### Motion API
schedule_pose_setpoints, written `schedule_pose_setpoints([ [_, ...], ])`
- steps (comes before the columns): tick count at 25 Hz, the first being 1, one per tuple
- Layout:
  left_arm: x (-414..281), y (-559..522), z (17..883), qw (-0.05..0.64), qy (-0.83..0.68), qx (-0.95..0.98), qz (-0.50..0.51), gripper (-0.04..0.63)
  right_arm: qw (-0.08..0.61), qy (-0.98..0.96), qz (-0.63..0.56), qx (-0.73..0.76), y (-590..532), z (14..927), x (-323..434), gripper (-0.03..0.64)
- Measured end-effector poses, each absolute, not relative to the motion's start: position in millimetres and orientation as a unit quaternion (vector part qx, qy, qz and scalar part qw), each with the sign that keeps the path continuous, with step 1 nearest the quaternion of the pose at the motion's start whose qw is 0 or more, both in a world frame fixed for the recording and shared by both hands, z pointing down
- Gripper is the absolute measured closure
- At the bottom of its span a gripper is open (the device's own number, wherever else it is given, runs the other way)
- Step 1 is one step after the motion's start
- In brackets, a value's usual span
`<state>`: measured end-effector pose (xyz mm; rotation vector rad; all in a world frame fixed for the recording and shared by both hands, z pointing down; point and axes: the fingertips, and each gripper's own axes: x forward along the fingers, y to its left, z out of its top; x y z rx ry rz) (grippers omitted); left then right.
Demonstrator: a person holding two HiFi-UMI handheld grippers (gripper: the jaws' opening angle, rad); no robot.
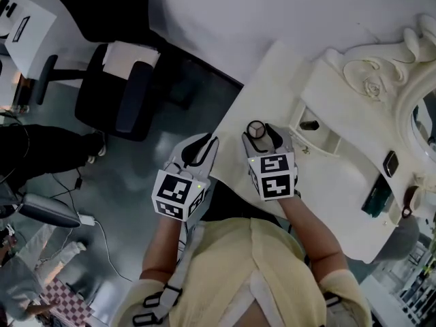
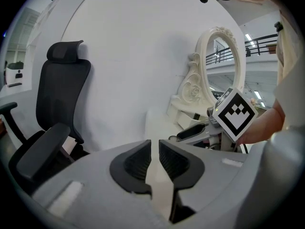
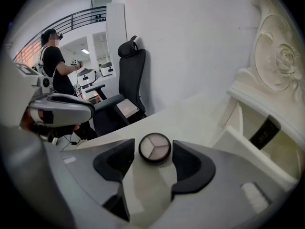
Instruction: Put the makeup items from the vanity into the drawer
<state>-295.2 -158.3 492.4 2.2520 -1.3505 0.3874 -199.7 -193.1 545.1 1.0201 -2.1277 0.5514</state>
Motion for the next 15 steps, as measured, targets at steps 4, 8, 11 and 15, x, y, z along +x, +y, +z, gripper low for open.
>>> schedule_pose_setpoints([
  [4,-292.4,-161.2,493.5,0.242,-0.49,0.825,0.142,0.54,0.351,-0.817,0.223,0.399,-194.4,550.2,-200.1,0.368],
  [8,-290.7,-163.0,495.6,0.243,-0.485,0.827,0.143,0.54,0.353,-0.82,0.223,0.39,-192.7,548.6,-203.8,0.399],
  [11,-289.8,-164.8,496.5,0.243,-0.482,0.83,0.144,0.54,0.358,-0.829,0.217,0.371,-188.5,548.6,-206.6,0.399],
  [15,-284.2,-170.2,496.0,0.24,-0.47,0.837,0.147,0.54,0.354,-0.841,0.197,0.358,-183.2,541.9,-205.3,0.4],
])
